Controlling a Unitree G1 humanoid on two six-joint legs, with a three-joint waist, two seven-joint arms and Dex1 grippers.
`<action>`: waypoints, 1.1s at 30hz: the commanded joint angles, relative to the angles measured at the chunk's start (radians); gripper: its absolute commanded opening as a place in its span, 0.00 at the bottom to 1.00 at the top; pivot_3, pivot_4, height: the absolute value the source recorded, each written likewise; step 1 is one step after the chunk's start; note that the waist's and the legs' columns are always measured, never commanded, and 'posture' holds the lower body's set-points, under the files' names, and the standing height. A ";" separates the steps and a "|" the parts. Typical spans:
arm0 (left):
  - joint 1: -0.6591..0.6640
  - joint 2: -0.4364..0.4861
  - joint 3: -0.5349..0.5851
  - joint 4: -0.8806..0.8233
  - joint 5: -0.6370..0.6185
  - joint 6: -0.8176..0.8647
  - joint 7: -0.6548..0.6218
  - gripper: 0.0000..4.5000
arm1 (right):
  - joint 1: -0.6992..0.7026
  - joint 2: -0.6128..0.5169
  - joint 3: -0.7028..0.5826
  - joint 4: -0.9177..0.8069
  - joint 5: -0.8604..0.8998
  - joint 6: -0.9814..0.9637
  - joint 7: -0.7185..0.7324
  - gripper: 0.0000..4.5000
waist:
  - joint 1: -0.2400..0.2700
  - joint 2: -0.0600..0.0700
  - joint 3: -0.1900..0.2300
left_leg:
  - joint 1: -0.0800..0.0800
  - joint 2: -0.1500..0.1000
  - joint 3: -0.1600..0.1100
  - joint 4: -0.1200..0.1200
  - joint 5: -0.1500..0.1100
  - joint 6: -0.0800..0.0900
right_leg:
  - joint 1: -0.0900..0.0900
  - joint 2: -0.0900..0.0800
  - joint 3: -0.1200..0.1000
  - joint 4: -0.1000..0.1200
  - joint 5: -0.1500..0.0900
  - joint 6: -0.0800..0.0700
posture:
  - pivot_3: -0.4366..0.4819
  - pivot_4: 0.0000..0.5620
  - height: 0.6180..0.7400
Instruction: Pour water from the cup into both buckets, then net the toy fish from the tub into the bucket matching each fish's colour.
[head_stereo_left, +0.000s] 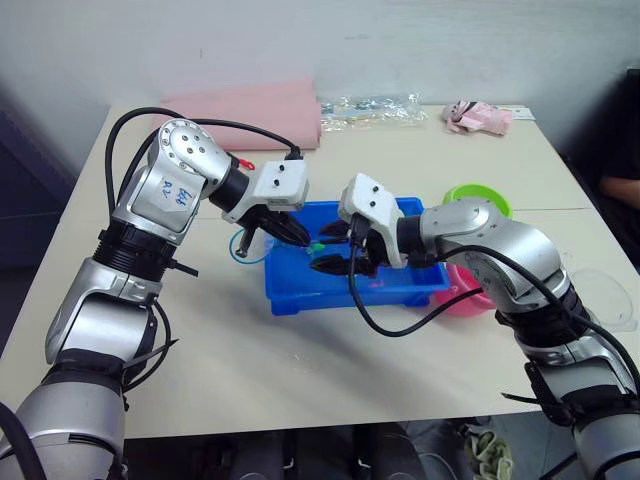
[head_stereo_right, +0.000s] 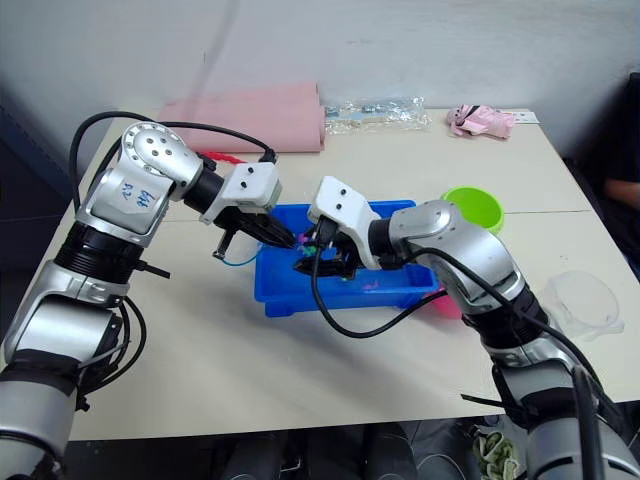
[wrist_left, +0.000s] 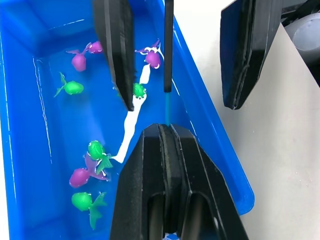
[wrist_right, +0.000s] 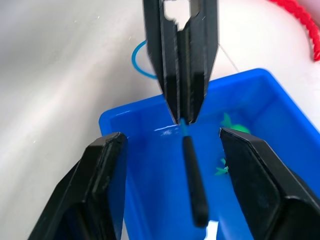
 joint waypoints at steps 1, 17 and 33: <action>-0.026 -0.008 0.009 -0.022 -0.012 -0.001 -0.016 0.00 | -0.026 0.006 -0.049 -0.032 0.000 -0.001 -0.003 0.34 | 0.000 0.000 0.000 | 0.000 0.000 0.000 0.000 0.000 0.000 | 0.000 0.000 0.000 0.000 0.000 0.000 | 0.48 0.27 0.98; -0.021 -0.030 0.190 -0.034 -0.204 0.209 0.006 0.50 | 0.040 -0.063 -0.159 -0.139 0.023 0.048 -0.020 0.00 | 0.001 0.000 0.000 | 0.000 0.000 0.000 0.000 0.000 0.000 | 0.000 0.000 0.000 0.000 0.000 0.000 | 0.48 0.27 0.98; 0.471 0.046 0.393 -0.491 -0.421 0.395 0.183 0.99 | 0.471 -0.345 -0.627 -0.414 0.076 0.213 -0.055 0.00 | 0.008 0.003 -0.001 | 0.001 0.000 -0.003 0.001 -0.001 0.000 | 0.004 0.001 0.000 -0.002 0.000 0.000 | 0.48 0.27 0.98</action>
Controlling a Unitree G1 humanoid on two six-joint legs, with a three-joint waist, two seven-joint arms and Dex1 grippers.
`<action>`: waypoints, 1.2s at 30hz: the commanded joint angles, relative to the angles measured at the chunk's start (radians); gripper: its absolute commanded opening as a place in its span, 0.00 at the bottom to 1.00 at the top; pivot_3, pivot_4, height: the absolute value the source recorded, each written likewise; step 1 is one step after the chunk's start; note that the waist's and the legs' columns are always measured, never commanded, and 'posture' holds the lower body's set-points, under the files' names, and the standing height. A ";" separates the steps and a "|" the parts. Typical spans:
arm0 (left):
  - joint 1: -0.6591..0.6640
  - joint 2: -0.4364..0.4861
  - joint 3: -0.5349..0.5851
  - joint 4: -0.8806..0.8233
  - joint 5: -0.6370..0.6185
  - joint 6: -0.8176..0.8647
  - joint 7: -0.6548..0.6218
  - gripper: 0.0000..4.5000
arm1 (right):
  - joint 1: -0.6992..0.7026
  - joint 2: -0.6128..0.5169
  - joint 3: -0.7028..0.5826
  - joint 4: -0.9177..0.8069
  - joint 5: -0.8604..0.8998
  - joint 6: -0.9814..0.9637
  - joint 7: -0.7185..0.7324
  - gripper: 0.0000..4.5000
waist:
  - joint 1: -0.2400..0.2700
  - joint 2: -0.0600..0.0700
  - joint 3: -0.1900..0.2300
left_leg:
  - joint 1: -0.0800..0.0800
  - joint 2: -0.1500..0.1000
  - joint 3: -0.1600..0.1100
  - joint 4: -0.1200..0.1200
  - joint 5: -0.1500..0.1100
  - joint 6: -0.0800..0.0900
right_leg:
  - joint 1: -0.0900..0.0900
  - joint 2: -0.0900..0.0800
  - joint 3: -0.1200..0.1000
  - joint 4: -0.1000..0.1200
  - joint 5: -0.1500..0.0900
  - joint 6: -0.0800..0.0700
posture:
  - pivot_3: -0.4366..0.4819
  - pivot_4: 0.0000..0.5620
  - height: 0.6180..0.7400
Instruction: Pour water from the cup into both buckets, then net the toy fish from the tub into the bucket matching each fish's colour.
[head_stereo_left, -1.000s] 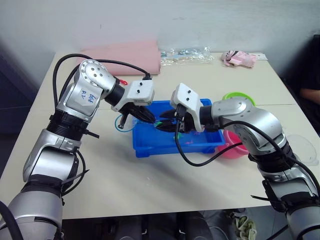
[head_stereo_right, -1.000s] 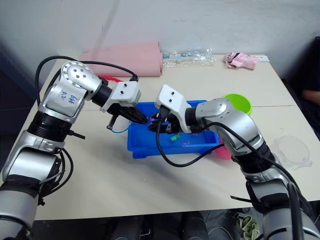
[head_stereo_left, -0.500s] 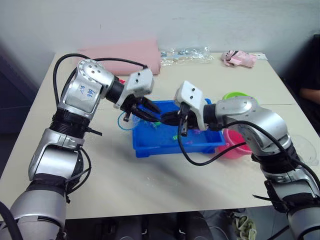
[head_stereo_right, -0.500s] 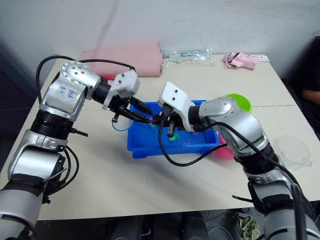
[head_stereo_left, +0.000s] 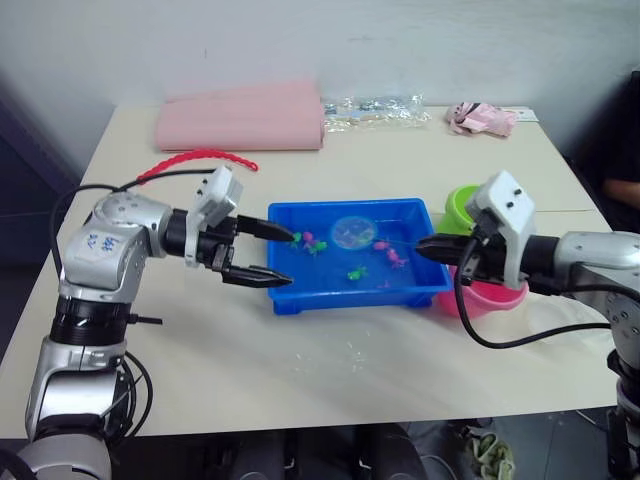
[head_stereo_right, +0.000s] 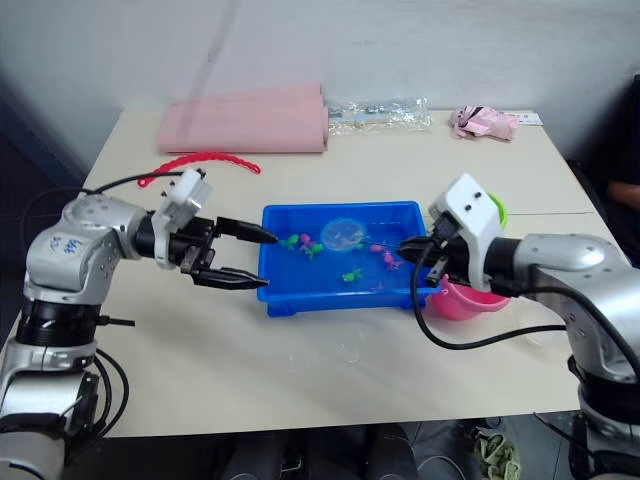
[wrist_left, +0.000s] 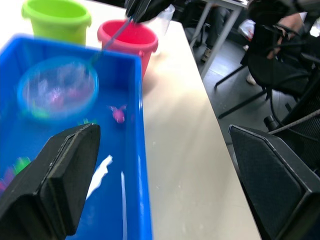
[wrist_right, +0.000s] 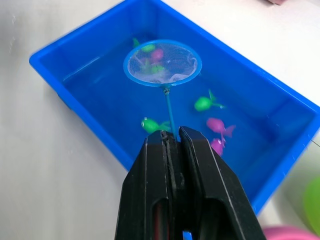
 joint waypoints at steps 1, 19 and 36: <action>0.071 -0.016 0.028 -0.178 -0.040 0.005 0.109 0.99 | 0.137 -0.143 -0.071 -0.054 -0.101 -0.211 0.041 0.00 | 0.002 0.000 0.000 | 0.000 0.000 0.000 0.000 0.000 0.000 | 0.000 0.000 0.000 0.000 0.000 0.000 | 0.48 0.27 0.98; 0.103 -0.029 0.023 -0.229 -0.096 0.025 0.264 0.99 | 0.120 -0.352 0.210 0.507 -0.655 -1.561 0.198 0.00 | -0.004 0.002 0.000 | 0.003 0.001 0.001 0.000 0.001 0.000 | 0.002 0.000 0.002 -0.002 0.002 0.001 | 0.48 0.27 0.98; 0.138 0.021 -0.013 -0.266 -0.082 -0.061 0.286 0.99 | -0.043 -0.320 0.374 0.798 -0.798 -1.985 0.227 0.00 | -0.006 0.003 0.001 | 0.003 0.001 0.001 0.000 0.001 0.000 | 0.002 0.000 0.002 -0.002 0.002 0.001 | 0.48 0.27 0.98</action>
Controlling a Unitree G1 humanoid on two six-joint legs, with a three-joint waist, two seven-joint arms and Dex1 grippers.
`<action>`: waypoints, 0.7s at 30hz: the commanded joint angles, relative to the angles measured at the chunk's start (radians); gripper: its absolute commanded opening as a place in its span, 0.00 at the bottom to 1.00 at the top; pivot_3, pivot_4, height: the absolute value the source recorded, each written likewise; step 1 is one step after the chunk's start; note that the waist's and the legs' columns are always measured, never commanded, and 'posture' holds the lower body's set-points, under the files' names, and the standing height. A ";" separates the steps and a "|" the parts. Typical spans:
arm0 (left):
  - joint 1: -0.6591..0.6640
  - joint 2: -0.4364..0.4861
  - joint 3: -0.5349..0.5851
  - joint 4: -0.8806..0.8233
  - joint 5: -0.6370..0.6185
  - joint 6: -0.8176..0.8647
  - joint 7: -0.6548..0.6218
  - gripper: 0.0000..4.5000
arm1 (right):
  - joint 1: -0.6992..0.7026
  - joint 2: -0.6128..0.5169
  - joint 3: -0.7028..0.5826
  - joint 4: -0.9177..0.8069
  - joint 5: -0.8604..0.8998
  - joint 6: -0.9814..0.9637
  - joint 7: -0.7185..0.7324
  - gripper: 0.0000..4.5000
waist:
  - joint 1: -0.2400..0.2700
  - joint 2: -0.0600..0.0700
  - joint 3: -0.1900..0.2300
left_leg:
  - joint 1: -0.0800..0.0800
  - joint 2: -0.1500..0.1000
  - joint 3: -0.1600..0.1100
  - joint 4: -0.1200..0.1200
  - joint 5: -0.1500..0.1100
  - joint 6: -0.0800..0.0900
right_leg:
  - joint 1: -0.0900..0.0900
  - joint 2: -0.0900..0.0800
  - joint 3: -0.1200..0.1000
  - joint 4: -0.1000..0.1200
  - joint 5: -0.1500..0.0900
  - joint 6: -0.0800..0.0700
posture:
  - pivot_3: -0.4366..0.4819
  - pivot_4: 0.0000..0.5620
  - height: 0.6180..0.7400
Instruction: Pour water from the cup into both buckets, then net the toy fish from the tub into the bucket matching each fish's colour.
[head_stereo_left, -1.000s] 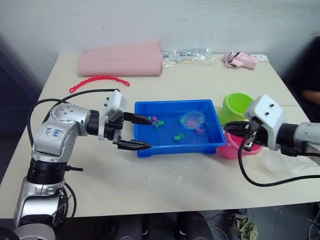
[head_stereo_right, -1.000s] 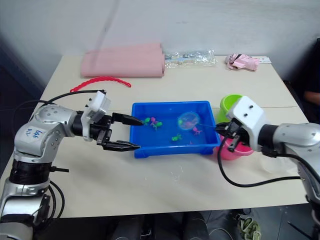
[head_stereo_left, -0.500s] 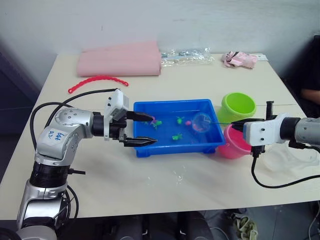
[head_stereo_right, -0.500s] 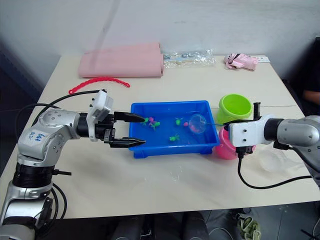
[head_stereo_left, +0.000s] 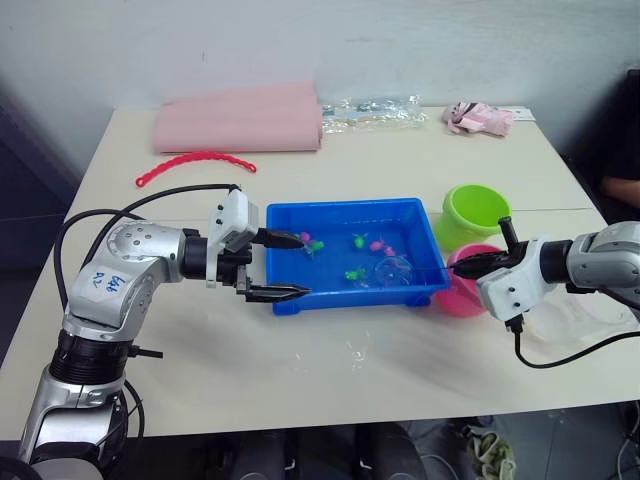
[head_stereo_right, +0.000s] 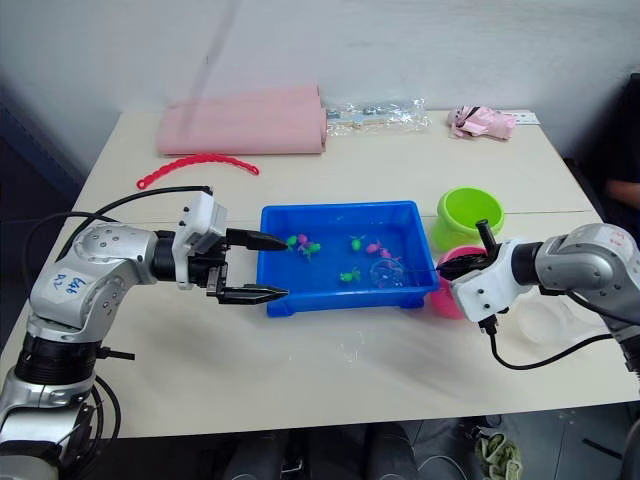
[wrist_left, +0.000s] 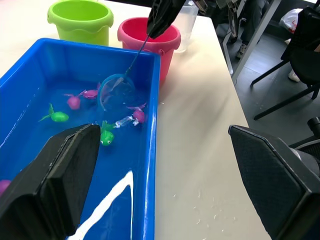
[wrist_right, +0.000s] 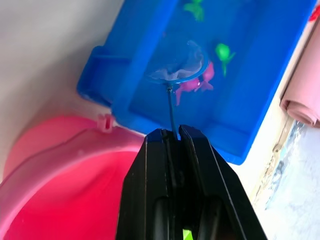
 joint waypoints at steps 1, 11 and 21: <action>-0.012 0.016 0.009 -0.040 -0.015 -0.016 0.008 0.99 | -0.017 -0.002 0.001 0.032 -0.002 -0.043 0.003 0.00 | 0.001 0.000 0.000 | 0.000 0.000 0.000 0.000 0.000 0.000 | 0.000 0.000 0.000 0.000 0.000 0.000 | 0.48 0.27 0.98; -0.028 -0.003 0.008 -0.018 -0.012 -0.044 0.036 0.99 | 0.121 0.036 -0.043 -0.117 0.361 0.308 0.148 0.00 | 0.004 0.000 0.000 | 0.000 0.000 -0.002 0.001 0.000 0.000 | 0.002 0.000 -0.001 0.000 0.000 0.000 | 0.48 0.27 0.98; -0.056 -0.004 -0.003 0.022 -0.002 -0.064 0.042 0.99 | 0.217 0.078 -0.150 -0.245 0.568 0.801 0.143 0.00 | 0.007 0.000 0.000 | 0.000 0.000 -0.002 0.001 0.000 0.000 | 0.002 0.000 -0.002 0.000 0.000 0.000 | 0.48 0.27 0.98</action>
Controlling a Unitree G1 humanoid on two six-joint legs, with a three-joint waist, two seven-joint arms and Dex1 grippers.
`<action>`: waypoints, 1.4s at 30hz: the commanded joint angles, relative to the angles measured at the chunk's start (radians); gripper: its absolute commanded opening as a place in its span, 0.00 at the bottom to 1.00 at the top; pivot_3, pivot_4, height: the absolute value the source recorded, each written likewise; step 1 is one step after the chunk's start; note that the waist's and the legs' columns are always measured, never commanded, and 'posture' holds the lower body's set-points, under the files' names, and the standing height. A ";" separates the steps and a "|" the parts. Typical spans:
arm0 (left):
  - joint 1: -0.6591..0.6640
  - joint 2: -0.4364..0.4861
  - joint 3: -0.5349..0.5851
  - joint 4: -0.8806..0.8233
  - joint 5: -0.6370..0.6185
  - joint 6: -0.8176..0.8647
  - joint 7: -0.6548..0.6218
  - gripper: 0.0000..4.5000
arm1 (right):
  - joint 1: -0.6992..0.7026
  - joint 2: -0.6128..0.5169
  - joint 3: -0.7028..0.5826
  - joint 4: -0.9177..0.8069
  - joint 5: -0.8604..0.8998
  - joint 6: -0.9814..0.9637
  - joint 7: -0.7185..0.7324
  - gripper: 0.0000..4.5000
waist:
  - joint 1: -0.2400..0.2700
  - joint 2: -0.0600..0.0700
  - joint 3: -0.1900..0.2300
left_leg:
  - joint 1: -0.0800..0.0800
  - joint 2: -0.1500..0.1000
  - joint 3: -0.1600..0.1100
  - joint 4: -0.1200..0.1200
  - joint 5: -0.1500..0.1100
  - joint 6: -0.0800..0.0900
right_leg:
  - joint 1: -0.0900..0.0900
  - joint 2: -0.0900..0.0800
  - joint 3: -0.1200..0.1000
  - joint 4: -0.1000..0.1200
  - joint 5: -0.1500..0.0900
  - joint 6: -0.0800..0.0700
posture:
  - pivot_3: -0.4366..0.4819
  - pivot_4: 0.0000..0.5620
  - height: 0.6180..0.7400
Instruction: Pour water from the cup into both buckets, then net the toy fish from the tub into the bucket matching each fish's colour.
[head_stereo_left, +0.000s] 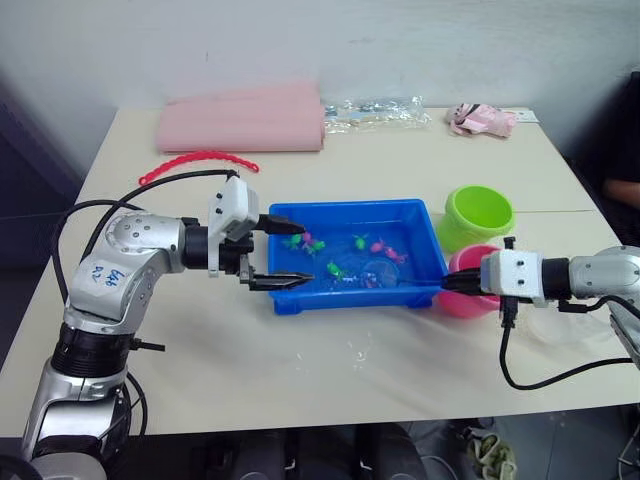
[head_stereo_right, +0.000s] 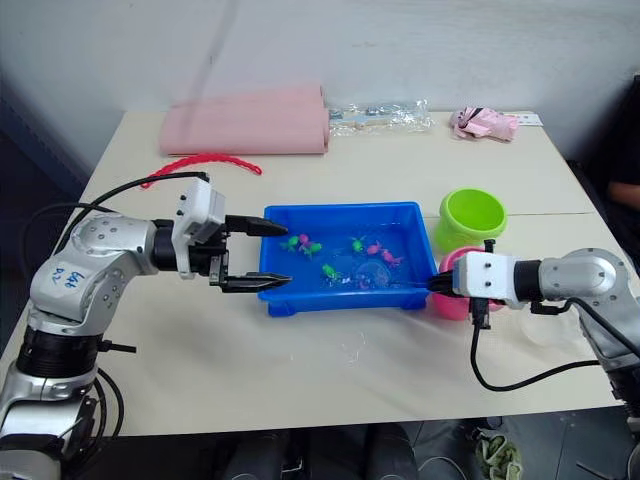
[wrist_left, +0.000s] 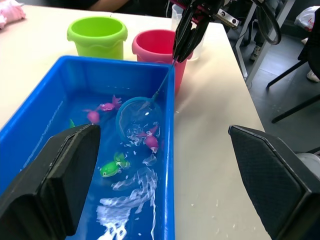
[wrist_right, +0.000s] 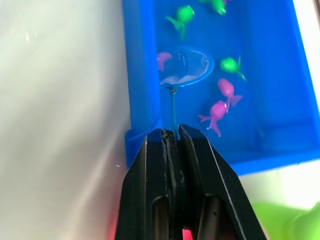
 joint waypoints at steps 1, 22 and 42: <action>-0.015 0.003 -0.002 0.006 -0.001 -0.017 0.003 0.99 | 0.019 0.014 -0.053 -0.053 0.075 0.157 0.006 0.00 | 0.000 0.000 0.000 | 0.000 0.000 0.000 0.000 0.000 0.000 | 0.000 0.000 0.000 0.000 0.000 0.000 | 0.48 0.27 0.98; 0.010 0.057 0.000 0.023 0.018 -0.043 -0.008 0.99 | -0.093 0.132 0.070 -0.012 -0.200 -0.047 -0.051 0.00 | -0.001 0.000 0.000 | 0.000 -0.001 0.001 0.000 0.000 0.000 | -0.001 0.000 0.001 0.000 0.000 0.000 | 0.48 0.27 0.98; 0.001 0.031 0.024 0.064 -0.023 -0.033 -0.003 0.99 | 0.020 0.209 -0.168 -0.246 0.185 0.629 -0.142 0.00 | 0.002 0.000 0.000 | 0.000 0.000 0.001 0.000 0.000 0.000 | -0.001 0.000 0.001 0.000 0.000 0.000 | 0.48 0.27 0.98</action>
